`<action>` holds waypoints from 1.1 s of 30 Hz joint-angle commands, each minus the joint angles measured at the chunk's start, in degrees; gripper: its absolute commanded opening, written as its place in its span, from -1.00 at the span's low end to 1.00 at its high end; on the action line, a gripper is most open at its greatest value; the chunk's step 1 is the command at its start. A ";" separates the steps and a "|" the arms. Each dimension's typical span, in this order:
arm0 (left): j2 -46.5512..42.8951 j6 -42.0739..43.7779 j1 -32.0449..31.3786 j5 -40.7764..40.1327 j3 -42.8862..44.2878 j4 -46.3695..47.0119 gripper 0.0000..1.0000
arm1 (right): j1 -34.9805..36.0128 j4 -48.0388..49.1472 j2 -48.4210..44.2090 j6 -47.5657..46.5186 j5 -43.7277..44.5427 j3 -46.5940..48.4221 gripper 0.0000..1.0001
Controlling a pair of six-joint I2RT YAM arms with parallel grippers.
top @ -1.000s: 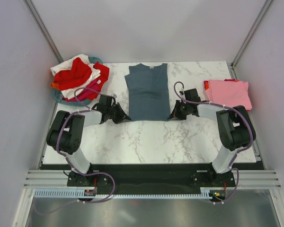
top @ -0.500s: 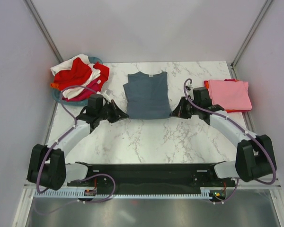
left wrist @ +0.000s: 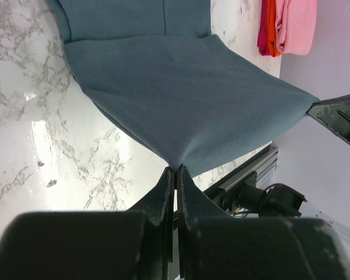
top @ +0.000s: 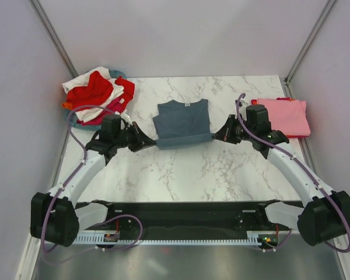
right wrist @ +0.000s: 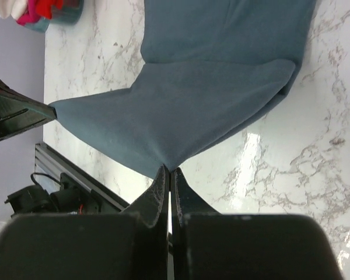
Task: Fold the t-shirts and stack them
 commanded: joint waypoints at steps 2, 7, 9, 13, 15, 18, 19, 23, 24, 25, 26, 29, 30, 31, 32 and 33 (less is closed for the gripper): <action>4.76 0.36 2.04 -0.24 8.77 -0.93 -0.95 | -0.32 -0.28 5.34 -2.14 5.28 7.80 -1.00; 13.80 0.62 2.40 -1.74 17.55 -0.84 -0.95 | -0.85 -0.10 14.47 -3.11 7.12 14.31 -1.00; 16.71 1.06 2.75 -2.45 20.02 -0.93 -0.95 | -1.46 -0.19 17.03 -3.37 8.27 17.74 -1.00; 23.91 1.33 3.45 -3.77 26.79 -0.75 -0.95 | -2.52 -0.10 25.11 -3.64 8.71 24.07 -1.00; 28.39 1.07 4.06 -4.21 30.56 -0.58 -0.95 | -3.04 -0.02 28.10 -3.64 8.36 28.11 -1.00; 34.37 0.10 4.77 -4.12 36.00 -0.05 -0.96 | -4.09 -0.10 34.08 -3.64 7.74 33.21 -1.00; 35.78 -0.16 4.86 -4.12 37.51 0.21 -0.95 | -4.27 -0.10 36.88 -3.12 7.40 34.44 -1.00; 44.65 -0.95 4.94 -4.56 46.03 0.65 -0.96 | -5.68 -0.10 44.45 -1.89 5.99 42.77 -1.00; 48.93 -1.30 5.03 -4.30 49.96 0.83 -0.96 | -6.20 -0.10 46.03 -1.71 5.55 44.28 -1.00; 51.06 -1.48 5.03 -3.86 52.09 0.74 -0.95 | -6.47 -0.10 49.26 -1.53 5.28 45.78 -1.00; 53.09 -1.75 5.29 -3.07 54.20 0.83 -0.95 | -6.82 -0.02 50.86 -1.10 5.11 48.84 -1.00; 61.70 -3.33 5.47 -1.32 62.29 0.92 -0.86 | -7.26 0.68 58.42 -0.57 4.93 54.90 -0.96; 63.72 -3.76 5.56 -0.96 66.14 0.92 -0.76 | -7.70 1.91 62.70 -0.04 3.71 56.58 -0.76; 66.96 -4.12 5.65 -0.61 67.65 0.92 -0.61 | -7.88 2.44 64.83 0.40 3.35 58.34 -0.05; 67.95 -4.56 5.91 -1.12 68.71 1.09 -0.15 | -8.05 2.79 66.94 0.84 3.09 62.01 0.17; 68.83 -4.56 5.91 -1.65 70.29 1.18 0.04 | -8.14 2.97 68.70 1.10 3.26 63.62 0.30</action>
